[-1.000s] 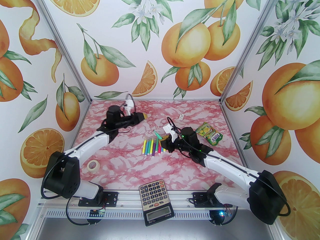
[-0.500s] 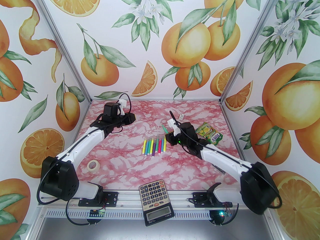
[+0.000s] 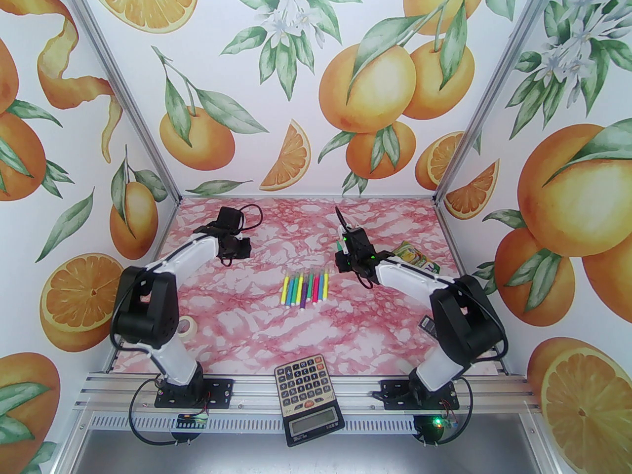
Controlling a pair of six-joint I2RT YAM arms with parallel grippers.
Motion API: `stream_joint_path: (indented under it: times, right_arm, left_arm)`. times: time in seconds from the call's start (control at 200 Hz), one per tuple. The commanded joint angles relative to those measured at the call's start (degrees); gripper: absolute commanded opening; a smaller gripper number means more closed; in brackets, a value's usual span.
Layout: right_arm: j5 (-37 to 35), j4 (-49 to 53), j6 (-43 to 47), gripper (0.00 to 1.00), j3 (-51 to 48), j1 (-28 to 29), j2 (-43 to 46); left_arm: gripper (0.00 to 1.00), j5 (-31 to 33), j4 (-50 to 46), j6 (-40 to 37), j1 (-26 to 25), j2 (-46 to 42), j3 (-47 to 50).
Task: Open the pen caps
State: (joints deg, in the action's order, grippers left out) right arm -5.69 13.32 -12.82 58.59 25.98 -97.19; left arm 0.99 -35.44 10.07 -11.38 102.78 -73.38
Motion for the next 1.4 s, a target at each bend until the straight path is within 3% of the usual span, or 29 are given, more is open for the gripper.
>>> stream_joint_path:
  times: [0.0,0.505,0.681,0.926,1.396]
  right_arm:
    - [-3.3,3.4,-2.0,0.00,2.3,-1.0,-2.4]
    - [-3.4,6.2,-5.4,0.09,3.9,-4.2,-8.3]
    - [-3.2,7.0,-5.7,0.17,4.2,-4.6,-8.7]
    - [-3.0,8.3,-6.2,0.21,4.9,-5.0,-9.7]
    - [-2.7,9.1,-6.3,0.26,5.3,-5.0,-10.9]
  left_arm:
    - [0.00,0.4,-3.4,-3.9,1.0,4.3,-4.4]
    - [0.00,-2.4,-3.8,-6.2,3.5,15.1,-9.3]
    - [0.00,-2.2,-4.3,-6.6,3.6,16.5,-9.7]
    - [0.18,-3.2,-4.5,-6.8,3.6,17.3,-10.0]
    - [0.28,-4.3,-4.5,-7.1,3.6,17.7,-9.4]
